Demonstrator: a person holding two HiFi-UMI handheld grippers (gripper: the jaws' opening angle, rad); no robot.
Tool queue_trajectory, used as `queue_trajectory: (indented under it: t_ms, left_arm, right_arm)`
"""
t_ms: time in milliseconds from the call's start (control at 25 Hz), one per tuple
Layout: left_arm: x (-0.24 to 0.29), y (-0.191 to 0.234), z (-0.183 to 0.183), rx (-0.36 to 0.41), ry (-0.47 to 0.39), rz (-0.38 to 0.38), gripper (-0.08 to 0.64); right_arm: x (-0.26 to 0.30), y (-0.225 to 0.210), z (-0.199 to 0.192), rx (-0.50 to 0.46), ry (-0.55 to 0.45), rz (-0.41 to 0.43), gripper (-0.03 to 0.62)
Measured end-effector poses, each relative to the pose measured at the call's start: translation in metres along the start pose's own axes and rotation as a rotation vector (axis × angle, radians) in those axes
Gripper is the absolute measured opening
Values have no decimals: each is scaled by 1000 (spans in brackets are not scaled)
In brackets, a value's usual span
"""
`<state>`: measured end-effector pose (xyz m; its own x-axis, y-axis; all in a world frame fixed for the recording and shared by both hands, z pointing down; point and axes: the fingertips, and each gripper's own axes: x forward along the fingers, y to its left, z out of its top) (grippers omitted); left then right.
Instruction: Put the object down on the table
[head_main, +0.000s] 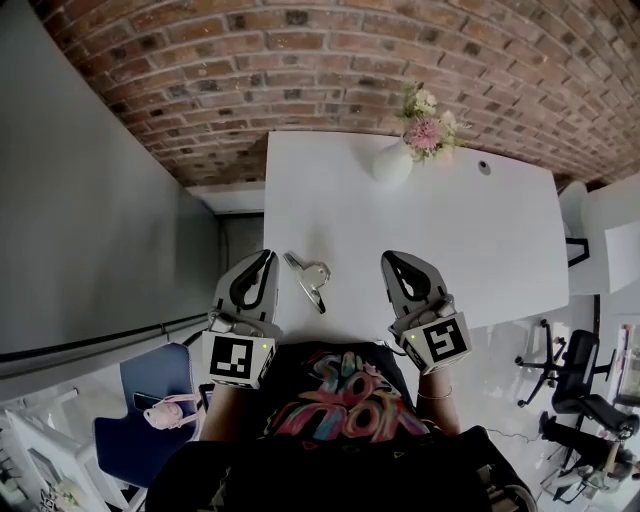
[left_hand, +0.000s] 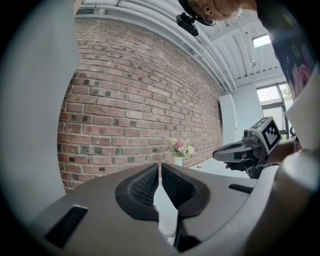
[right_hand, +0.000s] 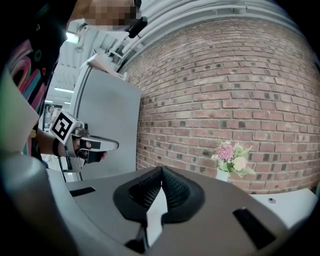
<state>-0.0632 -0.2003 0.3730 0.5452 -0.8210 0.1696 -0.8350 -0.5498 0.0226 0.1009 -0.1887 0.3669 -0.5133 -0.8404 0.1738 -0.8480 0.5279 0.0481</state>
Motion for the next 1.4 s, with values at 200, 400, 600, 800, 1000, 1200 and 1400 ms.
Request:
queue_trajectory:
  t_ms: [200, 400, 600, 800, 1000, 1200, 1400]
  left_arm:
    - [-4, -1, -1, -1, -2, 0, 32]
    - [-8, -1, 0, 4, -8, -8, 28]
    - [-8, 0, 13, -48, -74, 6, 25]
    - [-12, 1, 3, -13, -30, -13, 25]
    - [-13, 2, 9, -28, -60, -13, 25]
    - [-14, 5, 13, -37, -79, -5, 25]
    - [-14, 10, 12, -40, -73, 1, 25]
  right_arm:
    - [-6, 1, 0, 10, -6, -12, 17]
    - [-9, 0, -3, 25, 4, -33, 17]
    - [-8, 0, -6, 41, 16, -38, 17]
    - [-8, 2, -7, 40, 19, -32, 17]
    - [-9, 2, -7, 38, 24, -36, 17]
    - [-9, 1, -4, 52, 12, -53, 17]
    - [-12, 0, -16, 48, 60, -49, 17]
